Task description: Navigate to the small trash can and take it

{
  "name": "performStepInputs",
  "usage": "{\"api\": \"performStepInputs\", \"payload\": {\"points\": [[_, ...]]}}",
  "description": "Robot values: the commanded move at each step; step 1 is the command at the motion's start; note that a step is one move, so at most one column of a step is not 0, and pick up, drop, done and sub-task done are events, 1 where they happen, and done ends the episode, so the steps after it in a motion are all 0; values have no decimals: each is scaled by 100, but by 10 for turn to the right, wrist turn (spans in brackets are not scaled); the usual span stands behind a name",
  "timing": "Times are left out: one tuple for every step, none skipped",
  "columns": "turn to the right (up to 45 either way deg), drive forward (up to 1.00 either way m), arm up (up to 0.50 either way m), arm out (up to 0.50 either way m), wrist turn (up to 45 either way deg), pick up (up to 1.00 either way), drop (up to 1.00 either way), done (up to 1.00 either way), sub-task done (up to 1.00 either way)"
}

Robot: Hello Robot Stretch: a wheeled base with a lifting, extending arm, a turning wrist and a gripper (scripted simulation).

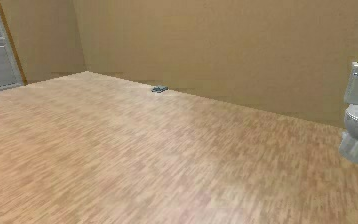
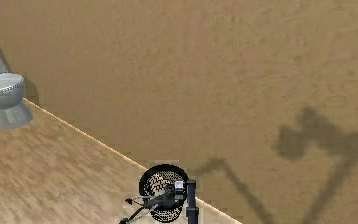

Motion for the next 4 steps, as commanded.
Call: {"api": "performStepInputs", "payload": {"points": [[0,0,0,0,450,0,0,0,0],[0,0,0,0,270,0,0,0,0],[0,0,-30,0,0,0,0,0,0],[0,0,0,0,0,100,0,0,0]]}}
